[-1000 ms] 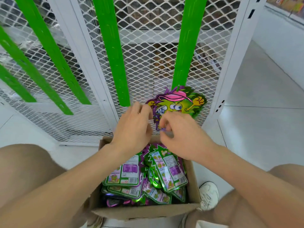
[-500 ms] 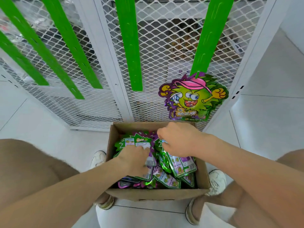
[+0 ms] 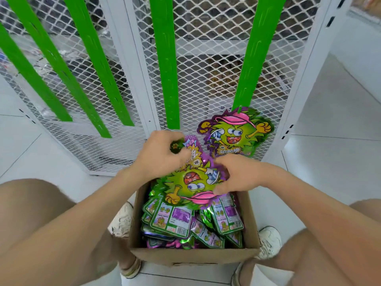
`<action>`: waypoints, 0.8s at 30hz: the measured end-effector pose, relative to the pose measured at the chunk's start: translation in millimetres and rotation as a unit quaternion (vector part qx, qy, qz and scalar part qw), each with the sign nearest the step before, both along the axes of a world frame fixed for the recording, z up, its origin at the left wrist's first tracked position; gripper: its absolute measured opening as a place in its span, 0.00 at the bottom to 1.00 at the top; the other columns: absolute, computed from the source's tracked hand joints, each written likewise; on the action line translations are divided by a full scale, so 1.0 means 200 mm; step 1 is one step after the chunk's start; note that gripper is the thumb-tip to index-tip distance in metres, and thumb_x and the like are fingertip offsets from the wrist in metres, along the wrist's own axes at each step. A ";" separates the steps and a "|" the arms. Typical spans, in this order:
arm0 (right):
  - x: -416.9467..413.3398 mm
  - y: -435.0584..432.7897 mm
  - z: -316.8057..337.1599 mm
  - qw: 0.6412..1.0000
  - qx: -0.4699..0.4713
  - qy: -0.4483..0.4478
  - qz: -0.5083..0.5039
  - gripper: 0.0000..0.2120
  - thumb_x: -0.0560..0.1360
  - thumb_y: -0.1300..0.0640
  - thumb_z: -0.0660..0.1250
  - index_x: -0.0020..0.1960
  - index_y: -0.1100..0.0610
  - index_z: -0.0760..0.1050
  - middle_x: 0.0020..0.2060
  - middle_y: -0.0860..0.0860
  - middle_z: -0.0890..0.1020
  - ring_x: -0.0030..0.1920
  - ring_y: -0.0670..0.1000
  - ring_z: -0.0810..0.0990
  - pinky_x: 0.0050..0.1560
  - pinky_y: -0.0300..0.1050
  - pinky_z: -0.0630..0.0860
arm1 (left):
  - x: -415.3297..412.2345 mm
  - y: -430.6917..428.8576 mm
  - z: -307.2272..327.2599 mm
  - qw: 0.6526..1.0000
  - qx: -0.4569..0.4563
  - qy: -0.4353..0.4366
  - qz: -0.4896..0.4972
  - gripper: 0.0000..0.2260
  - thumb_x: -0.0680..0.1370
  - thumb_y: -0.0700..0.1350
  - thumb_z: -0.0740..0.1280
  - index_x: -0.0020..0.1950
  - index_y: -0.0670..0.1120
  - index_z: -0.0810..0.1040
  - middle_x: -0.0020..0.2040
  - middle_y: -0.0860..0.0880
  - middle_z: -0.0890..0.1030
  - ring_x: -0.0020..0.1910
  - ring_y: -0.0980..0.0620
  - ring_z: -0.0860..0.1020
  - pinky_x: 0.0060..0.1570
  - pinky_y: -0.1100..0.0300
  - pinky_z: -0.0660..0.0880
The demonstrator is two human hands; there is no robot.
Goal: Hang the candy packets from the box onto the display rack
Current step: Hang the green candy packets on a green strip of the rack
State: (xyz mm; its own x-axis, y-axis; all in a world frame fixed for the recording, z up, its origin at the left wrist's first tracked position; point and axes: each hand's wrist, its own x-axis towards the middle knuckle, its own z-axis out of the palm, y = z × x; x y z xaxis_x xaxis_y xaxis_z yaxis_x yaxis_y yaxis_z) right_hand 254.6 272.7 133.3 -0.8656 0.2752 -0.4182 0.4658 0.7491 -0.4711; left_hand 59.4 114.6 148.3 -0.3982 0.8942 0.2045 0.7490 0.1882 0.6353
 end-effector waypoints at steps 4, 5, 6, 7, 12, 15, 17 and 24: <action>0.07 0.12 0.11 0.991 -0.024 0.061 -0.114 0.17 0.67 0.54 0.81 0.38 0.64 0.77 0.29 0.52 0.74 0.30 0.52 0.71 0.35 0.47 0.68 | 0.02 0.05 -0.02 0.975 0.034 -0.198 0.090 0.12 0.72 0.53 0.68 0.44 0.45 0.81 0.34 0.43 0.80 0.34 0.53 0.74 0.37 0.54 0.72; 0.09 0.15 0.15 0.989 -0.014 0.080 -0.126 0.16 0.67 0.55 0.81 0.39 0.65 0.78 0.29 0.54 0.71 0.31 0.50 0.68 0.35 0.46 0.65 | 0.03 0.05 -0.02 0.973 0.022 -0.208 0.101 0.11 0.71 0.53 0.70 0.49 0.49 0.81 0.38 0.46 0.83 0.37 0.52 0.78 0.41 0.53 0.74; 0.11 0.17 0.19 0.988 0.013 0.099 -0.117 0.15 0.66 0.55 0.80 0.40 0.65 0.79 0.29 0.55 0.72 0.30 0.49 0.67 0.35 0.45 0.64 | 0.05 0.06 -0.02 0.977 0.000 -0.187 0.106 0.15 0.71 0.54 0.71 0.56 0.53 0.78 0.45 0.49 0.83 0.44 0.50 0.80 0.46 0.52 0.76; 0.13 0.18 0.23 0.989 0.055 0.107 -0.089 0.14 0.67 0.54 0.80 0.41 0.63 0.80 0.28 0.55 0.72 0.29 0.47 0.66 0.35 0.44 0.65 | 0.06 0.06 -0.02 0.987 -0.022 -0.121 0.100 0.22 0.70 0.55 0.72 0.63 0.53 0.74 0.55 0.50 0.81 0.53 0.48 0.80 0.54 0.51 0.77; 0.10 0.08 0.28 0.982 0.157 0.092 0.042 0.18 0.70 0.52 0.78 0.31 0.46 0.70 0.25 0.46 0.66 0.30 0.45 0.64 0.38 0.48 0.65 | 0.18 0.09 0.03 0.955 -0.046 0.276 -0.101 0.34 0.72 0.64 0.69 0.77 0.58 0.67 0.77 0.54 0.68 0.78 0.49 0.63 0.76 0.38 0.57; 0.08 0.08 0.30 0.973 0.139 0.182 -0.004 0.07 0.70 0.51 0.79 0.40 0.43 0.81 0.31 0.46 0.79 0.34 0.47 0.72 0.39 0.41 0.66 | 0.24 0.15 0.06 0.965 -0.033 0.241 -0.102 0.21 0.77 0.64 0.71 0.67 0.61 0.74 0.59 0.60 0.83 0.64 0.54 0.78 0.71 0.46 0.63; 0.10 0.12 0.36 0.962 0.061 0.245 -0.102 0.11 0.70 0.53 0.81 0.49 0.46 0.84 0.36 0.46 0.86 0.37 0.48 0.82 0.42 0.40 0.77 | 0.23 0.19 0.09 0.992 0.003 0.117 -0.050 0.15 0.76 0.61 0.75 0.60 0.59 0.80 0.50 0.60 0.85 0.52 0.56 0.82 0.61 0.50 0.73; 0.21 0.28 0.44 0.877 -0.142 0.375 -0.263 0.06 0.79 0.60 0.74 0.55 0.53 0.86 0.46 0.53 0.89 0.50 0.58 0.89 0.55 0.60 0.84 | 0.24 0.31 0.22 0.928 0.086 -0.354 0.075 0.09 0.76 0.47 0.80 0.54 0.48 0.87 0.43 0.55 0.89 0.40 0.55 0.87 0.44 0.59 0.83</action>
State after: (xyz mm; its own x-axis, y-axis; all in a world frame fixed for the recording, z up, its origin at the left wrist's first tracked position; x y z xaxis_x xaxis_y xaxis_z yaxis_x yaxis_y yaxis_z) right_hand 296.9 328.9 220.3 -0.7107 0.6965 0.0989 0.1908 0.3262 -0.9259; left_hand 108.3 177.5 192.6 -0.6038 0.7968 -0.0214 0.1066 0.1073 0.9885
